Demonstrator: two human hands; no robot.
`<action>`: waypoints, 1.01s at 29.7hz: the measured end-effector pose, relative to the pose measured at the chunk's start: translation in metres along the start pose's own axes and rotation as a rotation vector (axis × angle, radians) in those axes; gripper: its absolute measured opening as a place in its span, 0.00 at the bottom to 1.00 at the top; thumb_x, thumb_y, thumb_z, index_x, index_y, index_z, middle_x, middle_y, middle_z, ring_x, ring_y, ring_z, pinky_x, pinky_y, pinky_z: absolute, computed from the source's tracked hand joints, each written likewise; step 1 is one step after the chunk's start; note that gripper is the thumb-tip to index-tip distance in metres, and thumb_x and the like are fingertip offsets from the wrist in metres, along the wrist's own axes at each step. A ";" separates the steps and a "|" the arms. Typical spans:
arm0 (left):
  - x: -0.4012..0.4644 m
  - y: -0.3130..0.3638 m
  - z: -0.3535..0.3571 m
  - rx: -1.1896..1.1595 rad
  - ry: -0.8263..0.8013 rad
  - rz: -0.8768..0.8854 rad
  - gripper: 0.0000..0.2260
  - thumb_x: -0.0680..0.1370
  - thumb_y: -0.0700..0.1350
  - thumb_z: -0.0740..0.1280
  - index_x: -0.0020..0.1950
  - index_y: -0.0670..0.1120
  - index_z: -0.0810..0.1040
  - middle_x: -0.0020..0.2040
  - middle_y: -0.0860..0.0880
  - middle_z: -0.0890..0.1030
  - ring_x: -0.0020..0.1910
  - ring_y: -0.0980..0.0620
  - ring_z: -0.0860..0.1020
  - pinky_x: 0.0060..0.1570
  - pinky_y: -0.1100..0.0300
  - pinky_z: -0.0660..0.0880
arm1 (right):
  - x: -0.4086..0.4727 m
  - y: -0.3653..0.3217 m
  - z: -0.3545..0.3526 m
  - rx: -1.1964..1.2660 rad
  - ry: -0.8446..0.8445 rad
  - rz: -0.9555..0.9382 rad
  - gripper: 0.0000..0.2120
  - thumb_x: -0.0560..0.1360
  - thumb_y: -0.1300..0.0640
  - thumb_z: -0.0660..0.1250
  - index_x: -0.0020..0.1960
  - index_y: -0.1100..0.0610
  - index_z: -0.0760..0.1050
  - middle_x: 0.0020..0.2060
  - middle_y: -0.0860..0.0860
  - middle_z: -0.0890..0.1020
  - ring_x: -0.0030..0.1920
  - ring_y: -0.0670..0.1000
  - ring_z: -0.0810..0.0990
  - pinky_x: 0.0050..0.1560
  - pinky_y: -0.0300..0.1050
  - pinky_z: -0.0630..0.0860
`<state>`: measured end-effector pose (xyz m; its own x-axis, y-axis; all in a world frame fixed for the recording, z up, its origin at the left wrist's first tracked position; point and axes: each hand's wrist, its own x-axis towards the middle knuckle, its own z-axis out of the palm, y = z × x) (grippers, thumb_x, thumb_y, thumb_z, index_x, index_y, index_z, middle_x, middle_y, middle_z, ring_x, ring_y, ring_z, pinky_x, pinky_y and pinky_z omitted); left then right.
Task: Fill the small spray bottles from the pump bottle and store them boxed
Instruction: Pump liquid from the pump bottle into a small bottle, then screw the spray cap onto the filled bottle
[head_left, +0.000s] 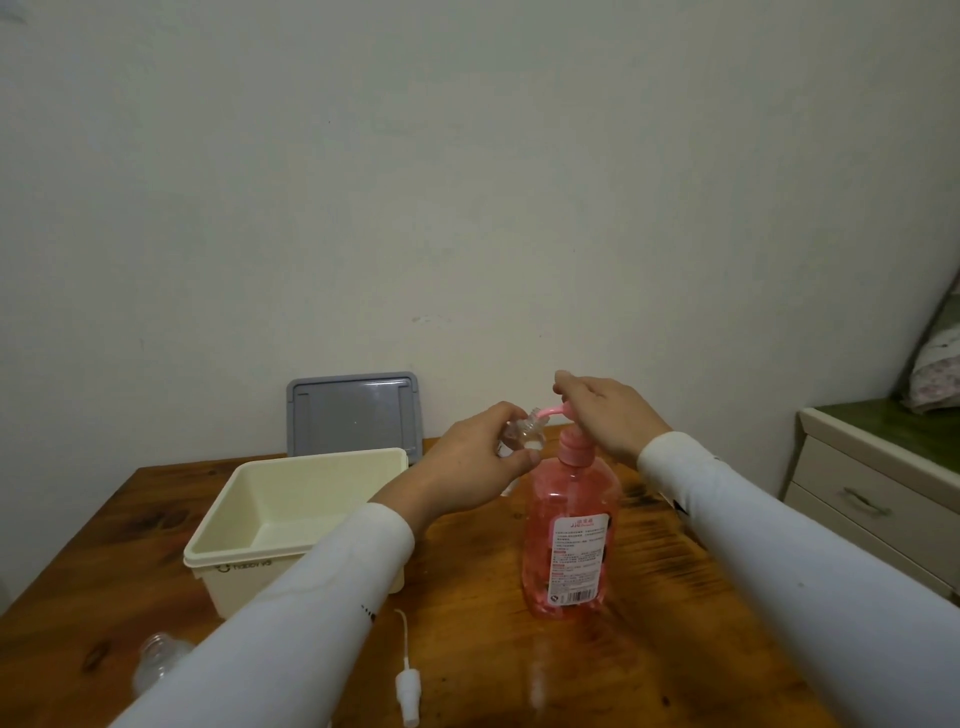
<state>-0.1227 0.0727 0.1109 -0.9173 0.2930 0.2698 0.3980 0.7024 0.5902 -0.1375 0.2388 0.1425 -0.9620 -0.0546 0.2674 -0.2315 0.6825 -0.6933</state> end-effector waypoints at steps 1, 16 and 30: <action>0.000 0.000 0.001 -0.007 -0.001 -0.004 0.19 0.78 0.53 0.66 0.68 0.52 0.69 0.62 0.51 0.77 0.53 0.52 0.75 0.54 0.57 0.75 | 0.000 -0.001 -0.001 0.007 -0.003 0.002 0.24 0.80 0.44 0.50 0.58 0.59 0.77 0.51 0.52 0.79 0.55 0.54 0.77 0.58 0.50 0.70; -0.019 -0.007 -0.010 -0.072 0.021 -0.094 0.20 0.77 0.52 0.68 0.67 0.51 0.69 0.62 0.48 0.77 0.55 0.49 0.77 0.53 0.55 0.76 | -0.015 -0.018 -0.015 -0.059 0.273 -0.242 0.20 0.79 0.46 0.56 0.40 0.57 0.77 0.35 0.47 0.78 0.36 0.44 0.75 0.44 0.45 0.71; -0.080 -0.022 -0.035 -0.137 0.119 -0.193 0.18 0.77 0.49 0.68 0.65 0.49 0.68 0.57 0.49 0.77 0.53 0.50 0.77 0.51 0.57 0.74 | -0.080 0.005 0.062 -0.315 -0.138 -0.550 0.15 0.78 0.47 0.62 0.61 0.49 0.77 0.53 0.47 0.80 0.49 0.44 0.77 0.50 0.37 0.73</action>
<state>-0.0569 0.0110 0.1035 -0.9714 0.0781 0.2244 0.2213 0.6413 0.7347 -0.0709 0.2014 0.0765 -0.7295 -0.5364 0.4244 -0.6627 0.7080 -0.2442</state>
